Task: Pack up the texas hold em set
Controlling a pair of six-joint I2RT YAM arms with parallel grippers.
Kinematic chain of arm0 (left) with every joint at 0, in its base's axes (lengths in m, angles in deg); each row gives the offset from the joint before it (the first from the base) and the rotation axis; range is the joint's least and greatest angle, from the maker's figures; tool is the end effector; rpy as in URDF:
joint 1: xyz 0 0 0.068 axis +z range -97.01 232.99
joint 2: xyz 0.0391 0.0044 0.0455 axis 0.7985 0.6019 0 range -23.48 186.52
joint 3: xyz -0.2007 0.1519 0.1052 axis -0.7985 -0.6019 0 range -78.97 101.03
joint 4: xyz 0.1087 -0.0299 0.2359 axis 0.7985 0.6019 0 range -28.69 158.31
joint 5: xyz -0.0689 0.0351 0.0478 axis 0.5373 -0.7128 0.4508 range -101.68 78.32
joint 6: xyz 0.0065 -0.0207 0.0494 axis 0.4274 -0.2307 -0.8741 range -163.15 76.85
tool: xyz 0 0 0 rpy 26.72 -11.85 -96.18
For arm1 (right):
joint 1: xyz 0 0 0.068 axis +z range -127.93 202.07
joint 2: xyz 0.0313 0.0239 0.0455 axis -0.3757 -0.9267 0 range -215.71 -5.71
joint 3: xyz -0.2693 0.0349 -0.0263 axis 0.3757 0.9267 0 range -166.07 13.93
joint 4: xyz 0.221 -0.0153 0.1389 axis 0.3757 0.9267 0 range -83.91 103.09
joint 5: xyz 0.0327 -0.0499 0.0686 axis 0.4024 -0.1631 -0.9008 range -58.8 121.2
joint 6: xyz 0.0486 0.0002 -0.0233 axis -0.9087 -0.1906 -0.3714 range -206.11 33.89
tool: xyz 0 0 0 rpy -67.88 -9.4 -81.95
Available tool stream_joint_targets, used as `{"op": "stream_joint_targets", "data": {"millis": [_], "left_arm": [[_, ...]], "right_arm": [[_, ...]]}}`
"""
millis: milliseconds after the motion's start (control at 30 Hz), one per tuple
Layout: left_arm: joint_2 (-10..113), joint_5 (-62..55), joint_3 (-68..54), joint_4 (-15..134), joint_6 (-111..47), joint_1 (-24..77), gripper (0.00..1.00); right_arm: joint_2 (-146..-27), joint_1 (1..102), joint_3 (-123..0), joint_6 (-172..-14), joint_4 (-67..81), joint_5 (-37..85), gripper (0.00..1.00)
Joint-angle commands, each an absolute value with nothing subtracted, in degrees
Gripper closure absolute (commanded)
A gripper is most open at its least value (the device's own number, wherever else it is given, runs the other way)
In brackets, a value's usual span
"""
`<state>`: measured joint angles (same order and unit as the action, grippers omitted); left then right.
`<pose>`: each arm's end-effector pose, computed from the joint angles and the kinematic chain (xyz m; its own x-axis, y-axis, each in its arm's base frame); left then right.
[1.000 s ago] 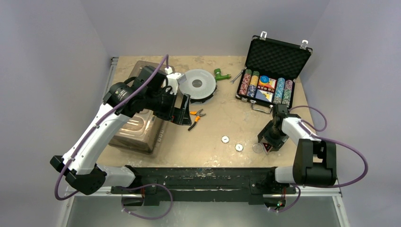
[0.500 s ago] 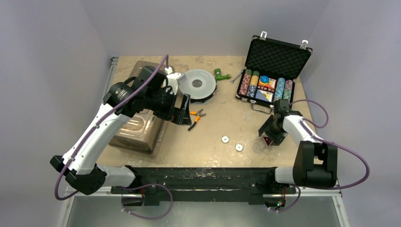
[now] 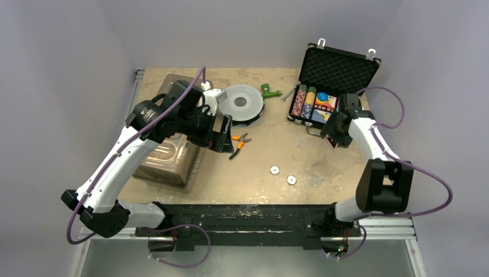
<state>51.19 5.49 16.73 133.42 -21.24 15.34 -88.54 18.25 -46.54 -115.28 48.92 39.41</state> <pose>0.1718 -0.1460 0.4280 -0.8441 0.2009 -0.4971 0.4477 0.7742 -0.4474 0.2813 -0.0239 0.2387 -0.7295 0.5322 -0.4296 0.5512 0.8294 0.0913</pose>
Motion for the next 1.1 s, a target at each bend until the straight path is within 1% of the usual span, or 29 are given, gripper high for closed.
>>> {"op": "stream_joint_targets", "data": {"millis": [0,200,333,533,733,1067], "left_arm": [[51.21,5.49,17.7,132.58,-21.7,15.1,0.02],[51.29,4.79,17.84,133.21,-21.95,15.06,0.02],[51.87,3.97,18.42,133.67,-22.29,15.06,0.01],[53.02,4.11,18.89,133.75,-22.26,15.07,0.01],[53.89,3.62,19.56,133.96,-22.57,15.19,0.01],[54.31,3.38,19.9,133.99,-22.78,15.2,0.01]], "right_arm": [[-94.39,18.28,-56.63,-108.62,46.68,41.05,0.78],[-104.95,18.29,-68.85,-103.09,46.96,42.79,0.79],[-112.16,18.6,-76.6,-98.54,46.95,41.5,0.79],[-121.16,19.39,-87.35,-94.72,50.65,41.58,0.79],[-124.89,20.71,-90.24,-91.41,50.94,41.99,0.75],[-127.57,21.16,-89.27,-90.27,50.84,40.96,0.71]]}}
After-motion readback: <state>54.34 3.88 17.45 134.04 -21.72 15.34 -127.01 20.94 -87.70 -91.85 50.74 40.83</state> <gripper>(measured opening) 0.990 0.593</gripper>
